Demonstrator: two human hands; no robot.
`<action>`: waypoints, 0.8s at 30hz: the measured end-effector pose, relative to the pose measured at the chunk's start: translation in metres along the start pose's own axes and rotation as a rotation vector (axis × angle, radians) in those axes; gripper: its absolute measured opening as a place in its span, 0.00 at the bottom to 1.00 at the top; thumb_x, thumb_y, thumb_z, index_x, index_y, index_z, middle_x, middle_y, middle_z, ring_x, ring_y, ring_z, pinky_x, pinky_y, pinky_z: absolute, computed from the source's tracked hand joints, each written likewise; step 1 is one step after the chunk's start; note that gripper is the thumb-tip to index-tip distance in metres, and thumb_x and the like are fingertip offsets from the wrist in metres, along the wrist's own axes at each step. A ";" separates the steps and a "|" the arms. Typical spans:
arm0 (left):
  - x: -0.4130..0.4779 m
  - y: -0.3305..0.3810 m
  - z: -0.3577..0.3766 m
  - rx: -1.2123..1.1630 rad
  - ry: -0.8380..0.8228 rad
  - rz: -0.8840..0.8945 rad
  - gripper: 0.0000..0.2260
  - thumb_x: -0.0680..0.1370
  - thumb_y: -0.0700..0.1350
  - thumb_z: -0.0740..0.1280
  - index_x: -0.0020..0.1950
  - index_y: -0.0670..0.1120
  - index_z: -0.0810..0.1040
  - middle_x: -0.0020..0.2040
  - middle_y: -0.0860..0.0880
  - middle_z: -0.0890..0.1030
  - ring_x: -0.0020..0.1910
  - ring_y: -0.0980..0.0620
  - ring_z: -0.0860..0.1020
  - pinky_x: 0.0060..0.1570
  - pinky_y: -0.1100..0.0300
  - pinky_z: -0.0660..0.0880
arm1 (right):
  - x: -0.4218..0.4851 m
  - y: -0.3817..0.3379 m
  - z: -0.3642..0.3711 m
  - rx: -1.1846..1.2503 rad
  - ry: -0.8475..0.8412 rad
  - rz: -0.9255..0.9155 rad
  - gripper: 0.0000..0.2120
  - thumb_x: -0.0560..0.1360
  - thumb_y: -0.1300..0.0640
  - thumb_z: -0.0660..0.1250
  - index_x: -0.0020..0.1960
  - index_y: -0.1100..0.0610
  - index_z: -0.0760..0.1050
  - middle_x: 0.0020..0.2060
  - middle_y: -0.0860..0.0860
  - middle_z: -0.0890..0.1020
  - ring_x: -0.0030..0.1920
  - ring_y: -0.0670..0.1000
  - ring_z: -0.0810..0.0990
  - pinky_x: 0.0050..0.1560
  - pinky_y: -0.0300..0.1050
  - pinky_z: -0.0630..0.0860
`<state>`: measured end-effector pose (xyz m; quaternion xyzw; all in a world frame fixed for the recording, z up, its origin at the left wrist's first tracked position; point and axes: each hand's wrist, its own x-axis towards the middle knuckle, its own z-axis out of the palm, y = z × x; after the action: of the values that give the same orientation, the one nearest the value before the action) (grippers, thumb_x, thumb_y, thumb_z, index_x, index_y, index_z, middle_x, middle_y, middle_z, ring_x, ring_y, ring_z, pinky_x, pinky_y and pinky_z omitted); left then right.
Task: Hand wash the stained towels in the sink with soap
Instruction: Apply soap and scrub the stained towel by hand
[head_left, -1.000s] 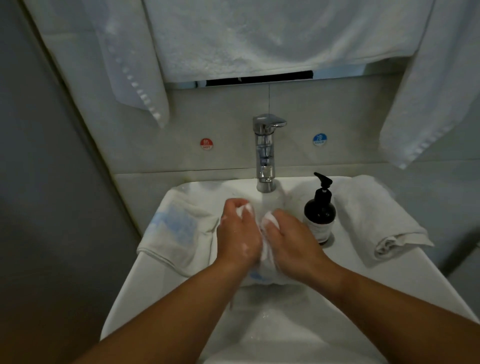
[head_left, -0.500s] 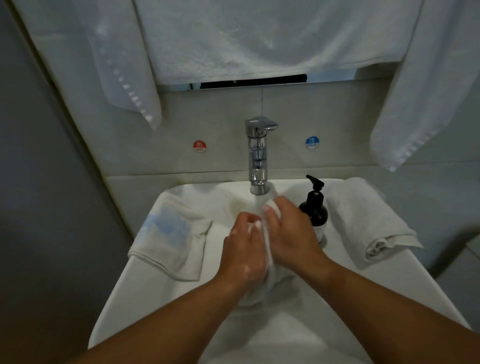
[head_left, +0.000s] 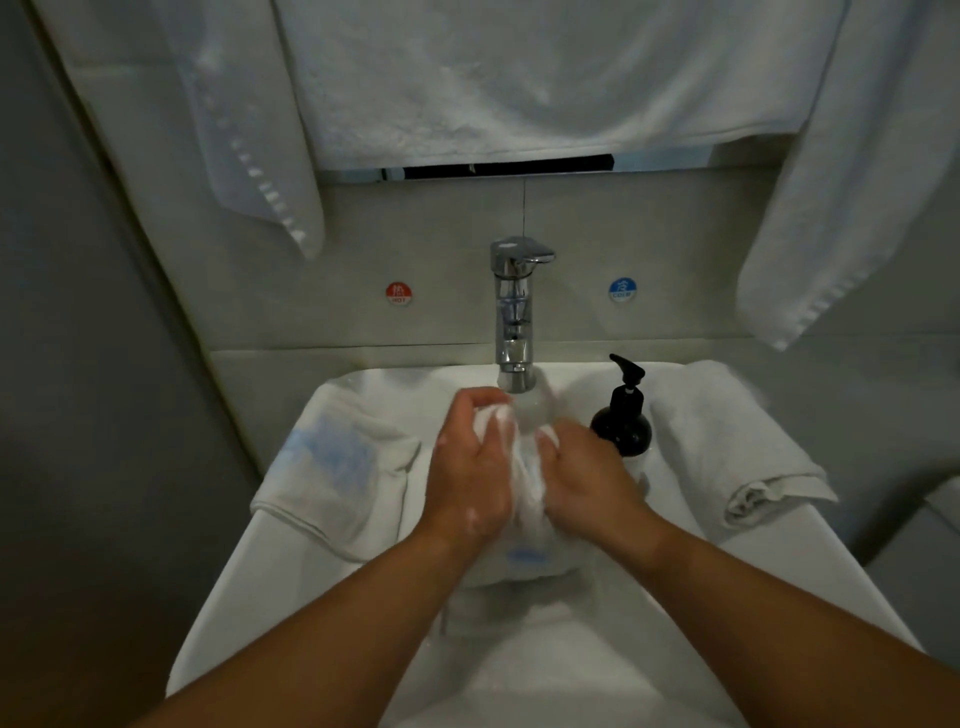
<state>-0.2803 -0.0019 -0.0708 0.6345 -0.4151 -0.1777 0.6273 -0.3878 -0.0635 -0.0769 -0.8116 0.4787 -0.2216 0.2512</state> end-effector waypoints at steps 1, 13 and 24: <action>0.005 -0.003 0.000 0.058 0.054 -0.050 0.04 0.83 0.46 0.62 0.54 0.54 0.75 0.47 0.54 0.81 0.49 0.51 0.80 0.51 0.56 0.77 | -0.006 -0.003 0.005 -0.009 -0.034 -0.027 0.14 0.85 0.50 0.54 0.53 0.55 0.75 0.50 0.54 0.81 0.52 0.57 0.80 0.52 0.50 0.75; 0.010 -0.006 -0.007 0.071 0.054 -0.151 0.04 0.83 0.47 0.62 0.54 0.53 0.76 0.50 0.53 0.82 0.53 0.49 0.81 0.52 0.56 0.76 | -0.005 -0.003 0.006 0.058 -0.067 -0.083 0.11 0.85 0.51 0.57 0.50 0.55 0.74 0.49 0.54 0.82 0.52 0.58 0.80 0.52 0.50 0.74; 0.000 -0.001 -0.003 0.166 0.055 -0.125 0.05 0.84 0.47 0.58 0.56 0.54 0.74 0.49 0.53 0.80 0.52 0.48 0.79 0.55 0.51 0.77 | -0.016 -0.013 0.003 0.031 -0.029 -0.113 0.10 0.84 0.51 0.57 0.45 0.50 0.69 0.42 0.47 0.76 0.46 0.54 0.77 0.44 0.45 0.67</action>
<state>-0.2775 -0.0001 -0.0709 0.7135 -0.3709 -0.1640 0.5713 -0.3842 -0.0431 -0.0735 -0.8366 0.4247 -0.2309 0.2577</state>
